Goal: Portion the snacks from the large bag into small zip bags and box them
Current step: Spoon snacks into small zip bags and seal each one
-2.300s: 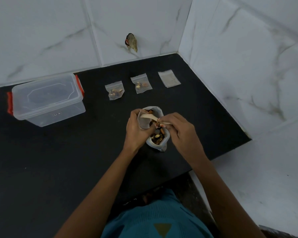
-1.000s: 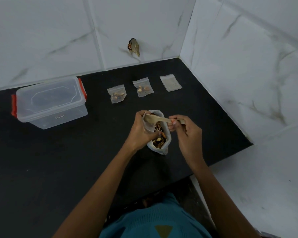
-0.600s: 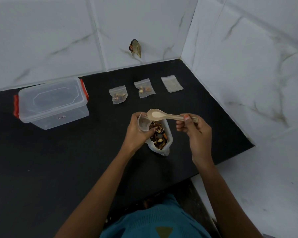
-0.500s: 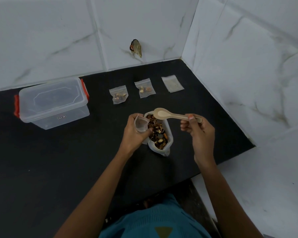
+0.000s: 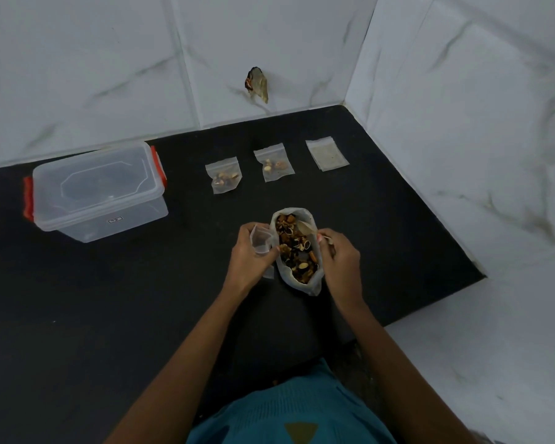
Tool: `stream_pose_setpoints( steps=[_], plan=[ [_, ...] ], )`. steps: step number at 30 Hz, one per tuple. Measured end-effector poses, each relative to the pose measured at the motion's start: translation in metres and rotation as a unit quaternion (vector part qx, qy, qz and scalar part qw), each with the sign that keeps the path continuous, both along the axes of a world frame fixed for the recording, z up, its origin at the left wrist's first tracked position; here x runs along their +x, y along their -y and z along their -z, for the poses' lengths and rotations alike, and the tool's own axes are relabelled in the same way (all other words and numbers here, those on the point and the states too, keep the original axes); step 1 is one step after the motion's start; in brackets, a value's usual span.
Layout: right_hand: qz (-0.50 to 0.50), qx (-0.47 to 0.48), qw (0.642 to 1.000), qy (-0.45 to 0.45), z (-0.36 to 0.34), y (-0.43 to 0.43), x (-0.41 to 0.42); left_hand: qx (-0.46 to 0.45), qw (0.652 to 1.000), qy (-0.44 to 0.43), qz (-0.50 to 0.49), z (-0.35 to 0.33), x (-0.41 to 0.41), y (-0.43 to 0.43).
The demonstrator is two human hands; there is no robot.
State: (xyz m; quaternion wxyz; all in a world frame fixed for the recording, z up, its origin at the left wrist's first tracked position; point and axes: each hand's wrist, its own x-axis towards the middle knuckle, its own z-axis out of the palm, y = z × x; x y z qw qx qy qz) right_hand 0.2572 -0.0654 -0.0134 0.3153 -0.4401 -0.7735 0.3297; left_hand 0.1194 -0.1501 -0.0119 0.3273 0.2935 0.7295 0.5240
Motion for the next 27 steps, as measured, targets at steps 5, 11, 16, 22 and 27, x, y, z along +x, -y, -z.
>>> stream_pose_setpoints(
  steps=[5,11,16,22,27],
  plan=[
    [0.013,0.019,1.000,-0.010,0.006,-0.006,-0.004,-0.018,1.000,0.009,0.017,0.006,-0.002,-0.007],
    [-0.001,0.020,1.000,-0.010,0.013,-0.006,-0.013,-0.035,0.998,0.032,0.032,0.010,-0.004,-0.015],
    [0.062,-0.102,0.989,-0.087,0.009,-0.014,-0.013,-0.028,0.998,0.054,0.024,0.010,-0.007,-0.016],
    [0.146,-0.261,0.939,-0.171,0.008,-0.025,-0.014,-0.026,0.997,0.070,0.027,0.013,-0.008,-0.017],
    [0.160,-0.279,0.928,-0.188,0.008,-0.021,-0.018,-0.021,0.997,0.071,0.028,0.012,-0.007,-0.017]
  ],
)
